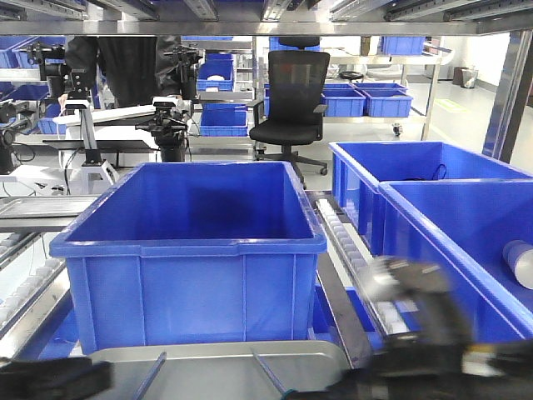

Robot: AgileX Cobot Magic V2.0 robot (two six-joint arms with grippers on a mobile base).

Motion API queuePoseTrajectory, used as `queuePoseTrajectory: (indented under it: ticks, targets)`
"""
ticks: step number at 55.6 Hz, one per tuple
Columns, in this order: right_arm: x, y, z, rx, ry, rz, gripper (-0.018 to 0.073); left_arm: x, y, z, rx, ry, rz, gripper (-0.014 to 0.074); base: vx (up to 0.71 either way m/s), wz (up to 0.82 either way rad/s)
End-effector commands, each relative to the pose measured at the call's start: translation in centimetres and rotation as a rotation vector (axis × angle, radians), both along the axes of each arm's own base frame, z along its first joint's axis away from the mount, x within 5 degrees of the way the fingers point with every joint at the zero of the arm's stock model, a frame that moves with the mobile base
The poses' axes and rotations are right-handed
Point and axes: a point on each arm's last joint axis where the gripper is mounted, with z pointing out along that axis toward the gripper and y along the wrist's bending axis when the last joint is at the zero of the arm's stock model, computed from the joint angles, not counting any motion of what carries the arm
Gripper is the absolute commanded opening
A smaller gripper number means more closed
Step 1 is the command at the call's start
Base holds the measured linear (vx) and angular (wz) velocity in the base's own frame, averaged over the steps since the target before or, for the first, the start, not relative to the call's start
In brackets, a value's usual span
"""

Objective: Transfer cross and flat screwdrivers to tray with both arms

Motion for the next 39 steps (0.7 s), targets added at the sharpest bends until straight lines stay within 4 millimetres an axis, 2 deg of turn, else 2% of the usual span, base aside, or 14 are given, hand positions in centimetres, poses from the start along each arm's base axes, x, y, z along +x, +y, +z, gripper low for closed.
queuePoseTrajectory:
  ticks: [1, 3, 9, 13, 17, 26, 39]
  targets:
    - [-2.6, -1.8, 3.8, 0.034, -0.178, -0.004, 0.0038, -2.4, 0.4, 2.7, 0.0, -0.126, -0.029, -0.0009, 0.0, 0.0]
    - [-4.0, -2.8, 4.7, 0.018, -0.248, -0.005, -0.0015, -3.5, 0.8, 3.1, 0.02, -0.16, -0.029, -0.0008, 0.0, 0.0]
    - [-7.4, -5.8, 5.9, -0.036, -0.444, -0.067, -0.001, -6.6, 2.0, 3.6, 0.09, -0.223, -0.013, 0.0, 0.0, 0.0]
    - [-9.3, -7.7, 5.0, -0.051, -0.553, -0.138, -0.001, -9.1, 3.2, 3.5, 0.176, -0.3, 0.021, 0.0001, 0.0, 0.0]
    - [-10.8, -9.2, 3.7, -0.034, -0.646, -0.208, -0.0009, -10.5, 4.0, 2.8, 0.186, -0.366, 0.073, 0.0001, 0.0, 0.0]
    - [-11.7, -10.1, 1.2, 0.047, -0.754, -0.284, -0.0008, -10.8, 5.0, 0.8, 0.073, -0.436, 0.214, 0.0001, 0.0, 0.0]
    - [-11.5, -10.0, -0.4, 0.017, -0.702, -0.272, -0.0008, -10.7, 5.0, 0.7, 0.049, -0.432, 0.223, 0.0003, 0.0, 0.0]
